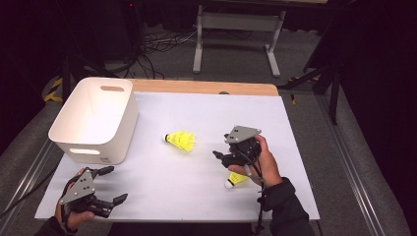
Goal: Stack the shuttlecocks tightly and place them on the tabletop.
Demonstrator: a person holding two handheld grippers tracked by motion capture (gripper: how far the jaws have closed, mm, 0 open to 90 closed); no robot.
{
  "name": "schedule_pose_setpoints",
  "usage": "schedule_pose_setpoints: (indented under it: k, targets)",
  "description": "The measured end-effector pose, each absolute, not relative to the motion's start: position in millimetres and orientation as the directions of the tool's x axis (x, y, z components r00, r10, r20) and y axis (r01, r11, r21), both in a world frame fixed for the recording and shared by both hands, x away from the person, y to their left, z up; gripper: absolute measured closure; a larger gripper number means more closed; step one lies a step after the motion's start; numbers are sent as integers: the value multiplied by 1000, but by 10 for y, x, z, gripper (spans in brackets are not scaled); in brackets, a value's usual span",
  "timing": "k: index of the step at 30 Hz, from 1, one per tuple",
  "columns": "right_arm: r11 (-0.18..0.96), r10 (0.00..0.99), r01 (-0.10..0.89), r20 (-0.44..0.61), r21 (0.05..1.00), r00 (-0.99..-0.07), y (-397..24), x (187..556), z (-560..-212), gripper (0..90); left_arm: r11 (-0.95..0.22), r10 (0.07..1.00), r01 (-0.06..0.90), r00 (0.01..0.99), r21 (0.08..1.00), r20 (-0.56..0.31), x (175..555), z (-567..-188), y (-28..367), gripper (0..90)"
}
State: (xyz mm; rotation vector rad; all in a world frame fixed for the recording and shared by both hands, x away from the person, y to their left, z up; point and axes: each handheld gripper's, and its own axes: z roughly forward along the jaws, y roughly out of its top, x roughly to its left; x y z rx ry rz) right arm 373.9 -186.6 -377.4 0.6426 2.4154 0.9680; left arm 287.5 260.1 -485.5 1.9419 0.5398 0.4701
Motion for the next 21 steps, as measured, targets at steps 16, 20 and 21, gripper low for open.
schedule_pose_setpoints:
  k: [16,20,21]
  targets:
    - [623,580,273,-198,733,-791,-2309,3505,-3932,245,-387,563,166,822,907,90,2883,-4862,2588,35]
    - [634,569,277,-193,722,-799,-2362,3437,-3975,239,-388,563,164,821,907,92,2880,-4859,2591,35]
    - [641,568,279,-198,715,-799,-2373,3420,-3987,237,-389,562,164,822,907,93,2879,-4858,2594,35]
